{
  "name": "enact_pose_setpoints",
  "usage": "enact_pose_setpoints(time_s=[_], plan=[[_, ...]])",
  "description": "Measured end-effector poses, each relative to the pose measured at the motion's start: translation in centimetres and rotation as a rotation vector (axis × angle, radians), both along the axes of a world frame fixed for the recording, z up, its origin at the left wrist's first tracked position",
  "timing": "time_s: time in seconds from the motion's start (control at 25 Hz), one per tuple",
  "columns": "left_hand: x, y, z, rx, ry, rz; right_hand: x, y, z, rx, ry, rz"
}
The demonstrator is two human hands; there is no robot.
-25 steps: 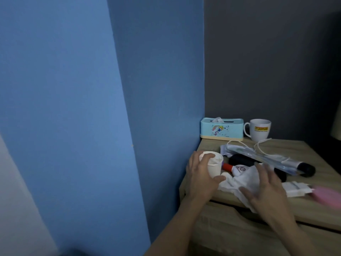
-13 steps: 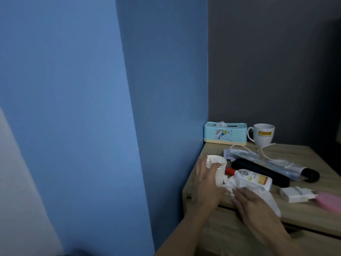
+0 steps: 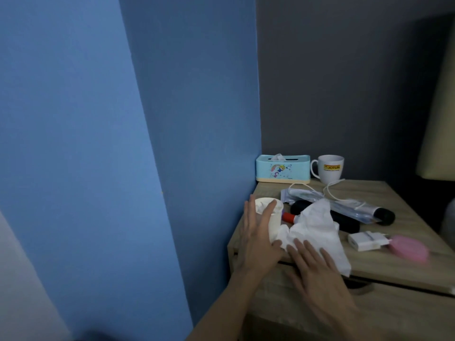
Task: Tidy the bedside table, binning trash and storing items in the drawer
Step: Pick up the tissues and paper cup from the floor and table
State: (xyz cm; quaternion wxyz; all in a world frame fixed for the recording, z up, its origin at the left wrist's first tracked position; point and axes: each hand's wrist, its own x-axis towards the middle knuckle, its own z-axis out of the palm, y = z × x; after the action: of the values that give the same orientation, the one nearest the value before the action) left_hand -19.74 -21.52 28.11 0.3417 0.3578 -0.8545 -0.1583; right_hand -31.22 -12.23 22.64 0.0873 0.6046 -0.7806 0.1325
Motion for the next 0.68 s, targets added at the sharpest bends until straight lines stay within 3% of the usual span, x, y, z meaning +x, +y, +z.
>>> enact_pose_setpoints(time_s=[0.12,0.36,0.52,0.68], plan=[[0.6,0.6,0.4,-0.002,-0.014,-0.002,-0.2,0.0,1.1,-0.05,-0.023,-0.025],[2.0,0.7,0.3,0.014,-0.088,-0.006,1.1,1.2,0.4,0.06,-0.026,-0.107],[2.3,0.9,0.5,-0.019,-0.128,-0.029,0.6,0.5,-0.1,0.003,-0.032,0.009],[2.4,1.7,-1.4,-0.007,0.051,0.012,0.4,0.3,0.0,0.046,-0.028,0.041]])
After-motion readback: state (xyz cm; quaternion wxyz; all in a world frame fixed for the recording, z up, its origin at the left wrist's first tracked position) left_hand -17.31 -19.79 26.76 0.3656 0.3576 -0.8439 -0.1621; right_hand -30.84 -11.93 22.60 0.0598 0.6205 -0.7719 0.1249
